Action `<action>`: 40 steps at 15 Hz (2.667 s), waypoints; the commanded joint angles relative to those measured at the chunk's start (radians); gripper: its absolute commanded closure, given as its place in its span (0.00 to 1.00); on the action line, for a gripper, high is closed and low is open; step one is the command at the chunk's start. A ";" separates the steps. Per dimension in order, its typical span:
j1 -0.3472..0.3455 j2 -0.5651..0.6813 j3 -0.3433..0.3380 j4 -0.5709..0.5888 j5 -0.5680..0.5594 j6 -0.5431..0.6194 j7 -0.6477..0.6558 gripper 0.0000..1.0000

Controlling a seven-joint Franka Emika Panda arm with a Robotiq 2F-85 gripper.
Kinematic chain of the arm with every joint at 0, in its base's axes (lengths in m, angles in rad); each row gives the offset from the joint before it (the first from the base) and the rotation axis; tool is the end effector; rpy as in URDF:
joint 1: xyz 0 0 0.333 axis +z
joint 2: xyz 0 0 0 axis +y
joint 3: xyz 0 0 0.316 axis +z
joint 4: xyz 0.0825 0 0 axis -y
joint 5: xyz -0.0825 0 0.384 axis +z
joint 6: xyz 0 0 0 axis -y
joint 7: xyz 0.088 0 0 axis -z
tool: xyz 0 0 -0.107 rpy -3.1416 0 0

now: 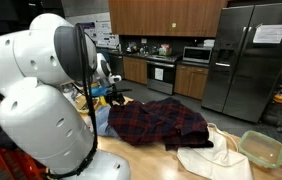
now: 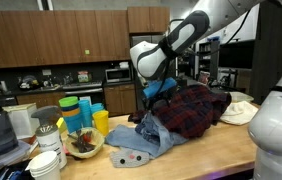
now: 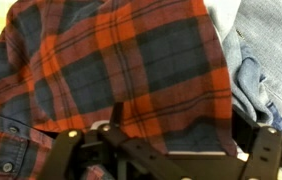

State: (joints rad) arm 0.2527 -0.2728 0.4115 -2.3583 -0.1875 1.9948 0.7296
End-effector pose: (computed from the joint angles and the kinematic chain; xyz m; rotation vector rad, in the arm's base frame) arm 0.3591 0.2706 0.4197 2.8533 0.0032 0.1213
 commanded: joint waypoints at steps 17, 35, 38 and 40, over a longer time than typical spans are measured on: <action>-0.003 -0.148 0.015 0.075 -0.088 -0.092 -0.077 0.99; 0.011 -0.141 0.160 0.453 -0.173 -0.322 -0.311 0.99; 0.031 -0.105 0.180 0.472 -0.134 -0.329 -0.329 0.99; 0.046 -0.086 0.189 0.492 -0.113 -0.327 -0.345 0.99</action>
State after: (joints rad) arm 0.2731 -0.3978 0.5943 -1.9351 -0.3319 1.6989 0.4240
